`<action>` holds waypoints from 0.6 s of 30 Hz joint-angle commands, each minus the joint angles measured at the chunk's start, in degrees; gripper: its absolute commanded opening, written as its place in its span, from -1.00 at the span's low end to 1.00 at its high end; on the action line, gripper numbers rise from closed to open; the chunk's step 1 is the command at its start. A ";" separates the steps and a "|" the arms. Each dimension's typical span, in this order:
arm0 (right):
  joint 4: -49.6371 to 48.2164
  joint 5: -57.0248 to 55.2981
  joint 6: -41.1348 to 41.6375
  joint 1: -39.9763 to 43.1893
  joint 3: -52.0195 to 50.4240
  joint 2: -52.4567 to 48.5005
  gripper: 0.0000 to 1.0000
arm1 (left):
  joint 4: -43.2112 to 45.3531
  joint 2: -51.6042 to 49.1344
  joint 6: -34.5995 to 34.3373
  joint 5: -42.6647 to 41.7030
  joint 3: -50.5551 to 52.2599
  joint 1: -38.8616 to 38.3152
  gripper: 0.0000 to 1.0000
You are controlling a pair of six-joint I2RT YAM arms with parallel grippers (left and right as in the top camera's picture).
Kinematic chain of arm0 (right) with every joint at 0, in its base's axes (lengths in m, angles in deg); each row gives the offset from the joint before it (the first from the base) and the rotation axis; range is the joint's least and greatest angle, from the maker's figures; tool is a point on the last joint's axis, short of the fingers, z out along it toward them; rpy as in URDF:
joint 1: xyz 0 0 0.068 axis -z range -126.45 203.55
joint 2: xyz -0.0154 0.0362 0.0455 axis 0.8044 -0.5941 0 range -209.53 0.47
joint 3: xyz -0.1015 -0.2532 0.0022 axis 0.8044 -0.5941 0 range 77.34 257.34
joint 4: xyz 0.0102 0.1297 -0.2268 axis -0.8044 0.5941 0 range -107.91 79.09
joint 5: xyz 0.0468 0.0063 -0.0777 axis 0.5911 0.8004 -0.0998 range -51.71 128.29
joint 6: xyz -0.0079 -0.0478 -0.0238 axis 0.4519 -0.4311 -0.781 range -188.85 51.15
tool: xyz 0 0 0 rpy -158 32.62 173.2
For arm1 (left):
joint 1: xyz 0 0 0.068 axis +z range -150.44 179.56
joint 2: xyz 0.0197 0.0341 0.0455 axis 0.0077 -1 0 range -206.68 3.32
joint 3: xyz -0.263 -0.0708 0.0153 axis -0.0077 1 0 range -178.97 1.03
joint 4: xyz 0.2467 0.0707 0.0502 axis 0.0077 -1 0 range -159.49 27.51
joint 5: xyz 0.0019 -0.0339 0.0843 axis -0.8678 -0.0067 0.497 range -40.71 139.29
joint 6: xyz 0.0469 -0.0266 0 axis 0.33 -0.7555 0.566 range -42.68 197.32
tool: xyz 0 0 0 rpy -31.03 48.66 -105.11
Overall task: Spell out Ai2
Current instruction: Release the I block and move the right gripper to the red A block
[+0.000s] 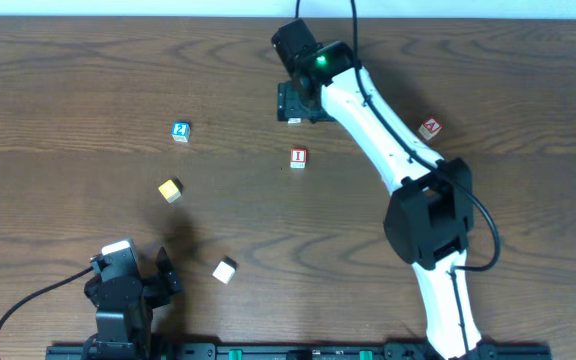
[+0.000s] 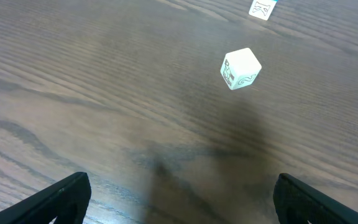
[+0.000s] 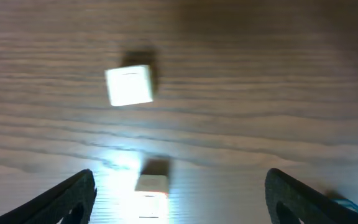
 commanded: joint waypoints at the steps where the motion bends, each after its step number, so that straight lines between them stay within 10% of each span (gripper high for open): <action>1: 1.66 -1.81 2.05 3.39 1.40 -0.04 0.75 | -1.97 0.33 0.39 1.05 0.31 0.17 0.90; 18: 3.43 0.79 5.11 21.73 1.38 -0.04 0.80 | -1.97 0.33 0.39 1.05 0.31 0.17 0.90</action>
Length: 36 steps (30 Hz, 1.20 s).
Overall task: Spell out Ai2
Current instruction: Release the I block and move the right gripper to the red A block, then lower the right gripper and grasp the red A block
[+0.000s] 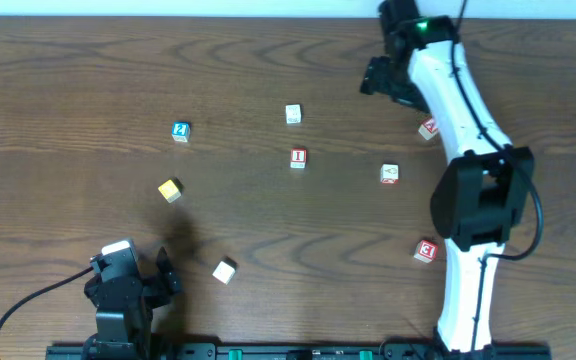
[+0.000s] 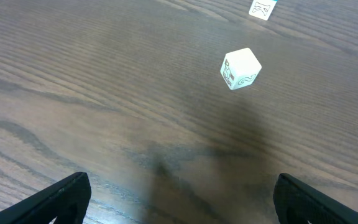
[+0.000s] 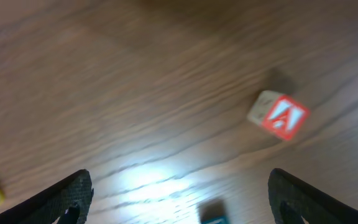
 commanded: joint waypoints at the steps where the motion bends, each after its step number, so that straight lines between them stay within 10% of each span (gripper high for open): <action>1: 0.00 0.87 2.34 2.89 1.22 -0.04 0.80 | -1.95 0.33 0.39 1.05 0.31 0.17 0.90; 36: 1.53 2.67 11.17 9.27 -1.20 -7.26 0.71 | -1.95 0.33 0.39 1.05 0.31 0.17 0.90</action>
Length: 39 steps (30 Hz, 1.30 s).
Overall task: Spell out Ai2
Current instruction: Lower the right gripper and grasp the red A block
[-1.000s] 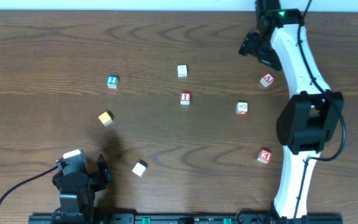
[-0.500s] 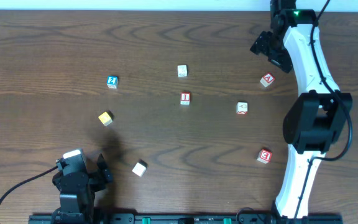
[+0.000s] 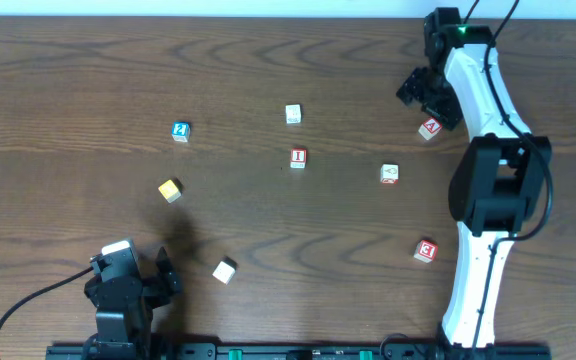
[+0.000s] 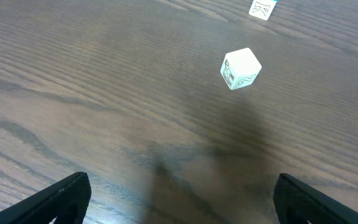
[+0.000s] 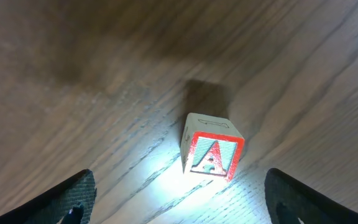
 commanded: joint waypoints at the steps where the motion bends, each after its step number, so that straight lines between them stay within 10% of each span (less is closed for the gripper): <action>1: 0.37 0.87 1.53 1.14 -0.42 -1.75 0.71 | -1.95 0.33 0.39 1.05 0.31 0.17 0.91; 27: -2.99 7.28 0.17 4.09 -5.20 -2.21 0.33 | -1.95 0.33 0.39 1.05 0.33 0.17 0.90; 39: -3.52 7.28 0.17 4.09 -5.20 -2.21 -0.31 | -1.95 0.33 0.39 1.05 0.31 0.17 0.91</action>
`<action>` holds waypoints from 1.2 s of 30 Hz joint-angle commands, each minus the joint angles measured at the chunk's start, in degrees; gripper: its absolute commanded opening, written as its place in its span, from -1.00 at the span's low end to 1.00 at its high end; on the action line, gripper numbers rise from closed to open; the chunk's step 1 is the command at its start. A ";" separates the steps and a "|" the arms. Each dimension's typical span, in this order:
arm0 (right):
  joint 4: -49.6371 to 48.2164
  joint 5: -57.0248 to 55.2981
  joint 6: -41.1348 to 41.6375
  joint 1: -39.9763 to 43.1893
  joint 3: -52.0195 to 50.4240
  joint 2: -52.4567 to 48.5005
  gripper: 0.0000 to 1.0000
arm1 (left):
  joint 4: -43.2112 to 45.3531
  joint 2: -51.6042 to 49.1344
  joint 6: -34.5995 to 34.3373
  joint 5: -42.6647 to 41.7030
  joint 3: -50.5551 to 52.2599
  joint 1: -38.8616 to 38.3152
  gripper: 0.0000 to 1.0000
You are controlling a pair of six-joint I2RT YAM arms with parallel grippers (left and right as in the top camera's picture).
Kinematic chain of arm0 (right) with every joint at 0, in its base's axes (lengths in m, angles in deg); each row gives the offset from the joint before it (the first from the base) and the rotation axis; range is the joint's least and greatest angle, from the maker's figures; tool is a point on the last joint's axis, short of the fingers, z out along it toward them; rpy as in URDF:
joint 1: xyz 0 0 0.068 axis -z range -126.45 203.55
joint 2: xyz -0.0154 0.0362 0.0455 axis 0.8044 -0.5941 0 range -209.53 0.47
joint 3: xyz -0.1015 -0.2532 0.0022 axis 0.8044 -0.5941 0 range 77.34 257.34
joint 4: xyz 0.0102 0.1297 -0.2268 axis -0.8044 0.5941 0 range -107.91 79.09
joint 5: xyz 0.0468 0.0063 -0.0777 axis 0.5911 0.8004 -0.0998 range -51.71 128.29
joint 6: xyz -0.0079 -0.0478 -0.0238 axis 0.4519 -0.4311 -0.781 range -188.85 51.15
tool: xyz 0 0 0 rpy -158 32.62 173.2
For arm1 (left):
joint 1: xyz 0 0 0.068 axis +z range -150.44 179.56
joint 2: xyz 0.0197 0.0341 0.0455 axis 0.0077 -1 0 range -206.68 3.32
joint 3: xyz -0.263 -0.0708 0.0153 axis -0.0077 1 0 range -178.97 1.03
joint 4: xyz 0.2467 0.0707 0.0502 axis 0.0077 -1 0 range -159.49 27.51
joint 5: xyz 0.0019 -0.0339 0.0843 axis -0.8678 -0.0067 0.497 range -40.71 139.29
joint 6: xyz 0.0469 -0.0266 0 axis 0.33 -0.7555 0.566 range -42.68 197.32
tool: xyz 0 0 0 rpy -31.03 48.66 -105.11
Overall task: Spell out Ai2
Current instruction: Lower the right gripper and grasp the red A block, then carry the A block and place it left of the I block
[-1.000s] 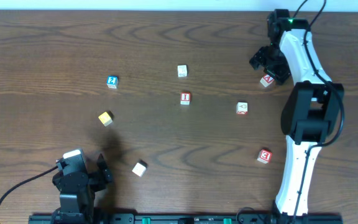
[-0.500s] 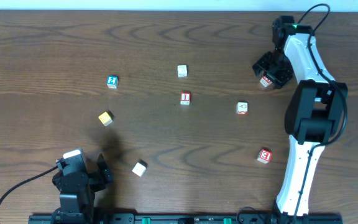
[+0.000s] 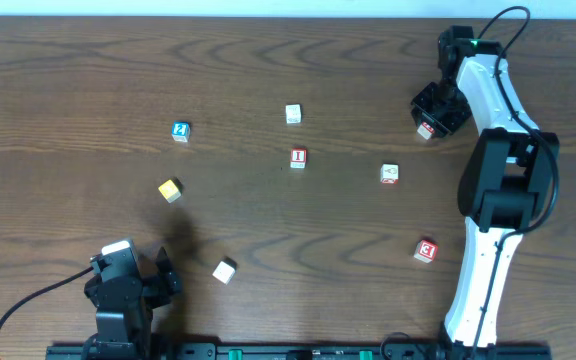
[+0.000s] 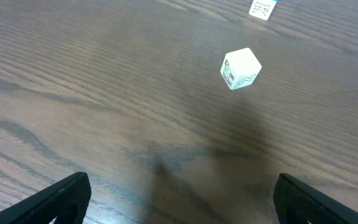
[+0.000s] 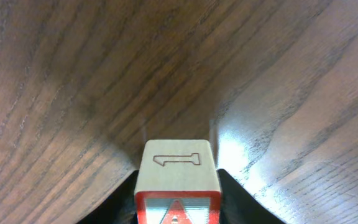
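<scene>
A red A block (image 3: 426, 131) sits at the table's back right; in the right wrist view its pale top face (image 5: 178, 163) carries an outlined 1. My right gripper (image 3: 431, 121) is shut on it, a dark finger pressed against each side (image 5: 178, 208). A red I block (image 3: 298, 158) lies near the middle. A red block (image 3: 425, 250) at the front right has a character too small to read. My left gripper (image 3: 128, 290) rests open at the front left (image 4: 180, 199), holding nothing.
Other loose blocks: a blue A one (image 3: 180, 131), a yellow one (image 3: 171, 190), white ones at the back middle (image 3: 293, 114) and front left (image 3: 225, 270), and a white-red one (image 3: 390, 174). The left wrist sees a white block (image 4: 240, 68).
My right gripper was open a little above the red A block. Now it is down at the block and shut on its sides. The left arm has not moved.
My right gripper was open over the white block at the back middle. It was then further right along the back edge, then over the red A block, still open. Now it is shut on that block. No block has changed place; the left arm stayed still.
</scene>
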 commanded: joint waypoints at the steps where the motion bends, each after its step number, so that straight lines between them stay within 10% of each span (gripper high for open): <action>1: -0.17 0.00 -0.04 0.09 -0.31 -0.35 -0.31 | -1.95 0.33 0.39 1.03 0.31 0.17 0.90; 36: -1.49 2.82 -14.45 -19.28 1.42 6.73 -0.40 | -1.95 0.33 0.39 1.03 0.31 0.17 0.90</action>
